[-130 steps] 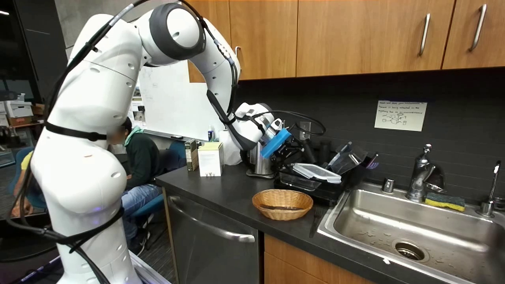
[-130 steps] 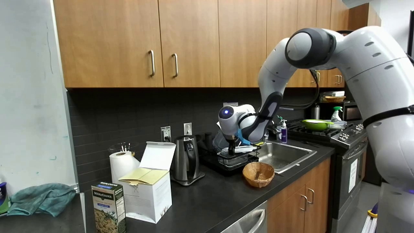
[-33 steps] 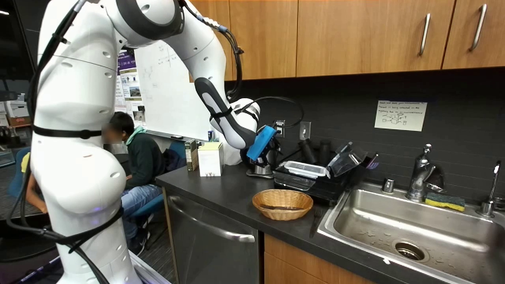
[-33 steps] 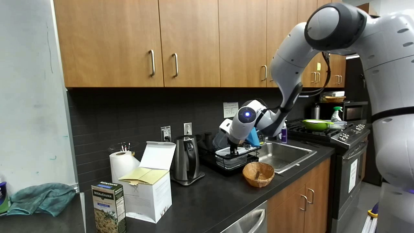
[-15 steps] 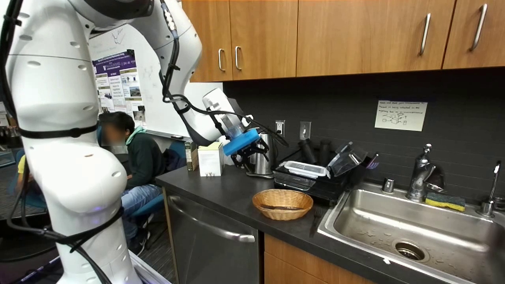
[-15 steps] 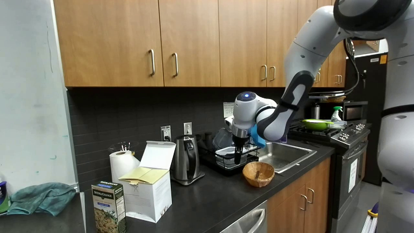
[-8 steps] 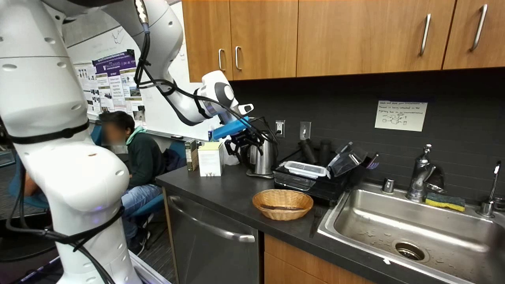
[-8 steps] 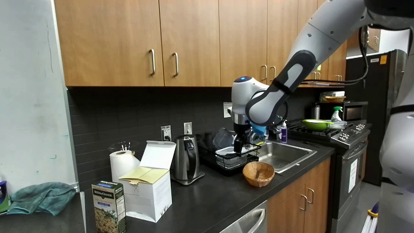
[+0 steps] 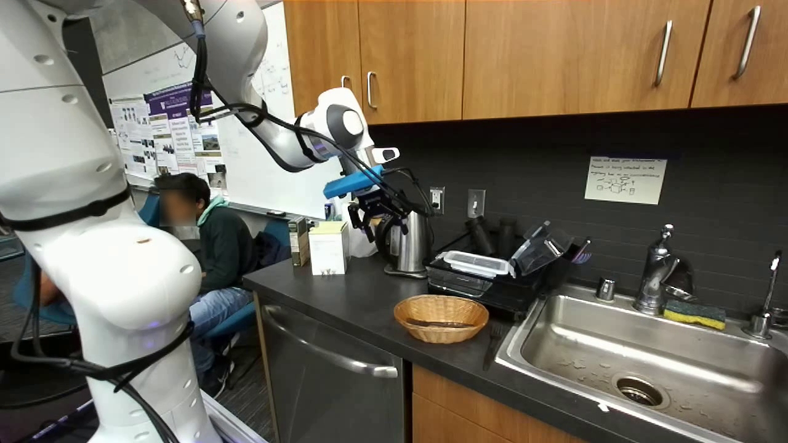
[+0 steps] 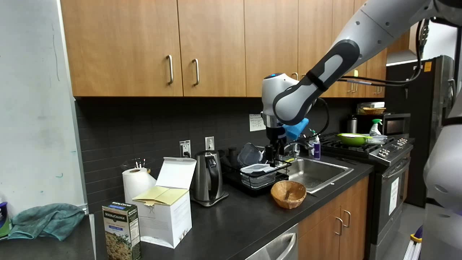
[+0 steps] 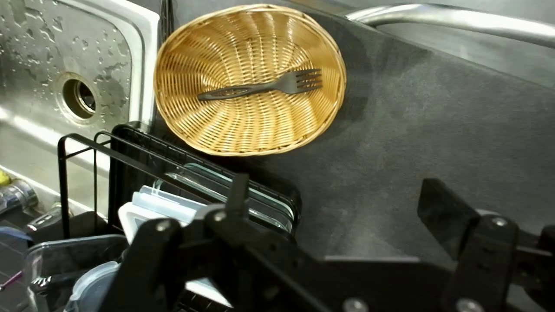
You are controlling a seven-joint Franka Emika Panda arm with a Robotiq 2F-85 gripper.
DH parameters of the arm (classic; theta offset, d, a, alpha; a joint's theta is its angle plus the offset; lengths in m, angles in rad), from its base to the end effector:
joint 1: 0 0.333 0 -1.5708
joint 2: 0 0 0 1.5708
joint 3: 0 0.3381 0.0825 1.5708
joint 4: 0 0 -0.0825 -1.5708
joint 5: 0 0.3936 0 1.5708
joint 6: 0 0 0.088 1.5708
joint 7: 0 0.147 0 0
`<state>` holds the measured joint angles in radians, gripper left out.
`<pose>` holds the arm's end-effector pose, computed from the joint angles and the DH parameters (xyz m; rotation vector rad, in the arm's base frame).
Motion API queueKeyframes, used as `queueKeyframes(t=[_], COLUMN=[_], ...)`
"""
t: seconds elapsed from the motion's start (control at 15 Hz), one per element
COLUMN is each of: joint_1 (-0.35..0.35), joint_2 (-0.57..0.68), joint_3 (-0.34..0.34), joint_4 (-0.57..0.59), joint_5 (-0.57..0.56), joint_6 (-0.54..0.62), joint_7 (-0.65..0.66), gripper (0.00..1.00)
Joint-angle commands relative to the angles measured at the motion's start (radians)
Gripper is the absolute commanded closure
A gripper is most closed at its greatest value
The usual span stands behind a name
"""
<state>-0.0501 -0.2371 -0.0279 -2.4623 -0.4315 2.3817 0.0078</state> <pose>0.4726 -0.0526 0.3780 2.8009 0.2900 0.2039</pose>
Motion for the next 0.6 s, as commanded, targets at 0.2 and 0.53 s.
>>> queueKeyframes(t=[0.2, 0.53], joint_1=[0.003, -0.006], joint_2=[-0.051, -0.035], joint_3=[0.011, 0.012], joint_4=[0.011, 0.009], joint_5=[0.082, 0.071], joint_6=[-0.099, -0.08], joint_7=[-0.015, -0.002], gripper=[0.0, 0.0])
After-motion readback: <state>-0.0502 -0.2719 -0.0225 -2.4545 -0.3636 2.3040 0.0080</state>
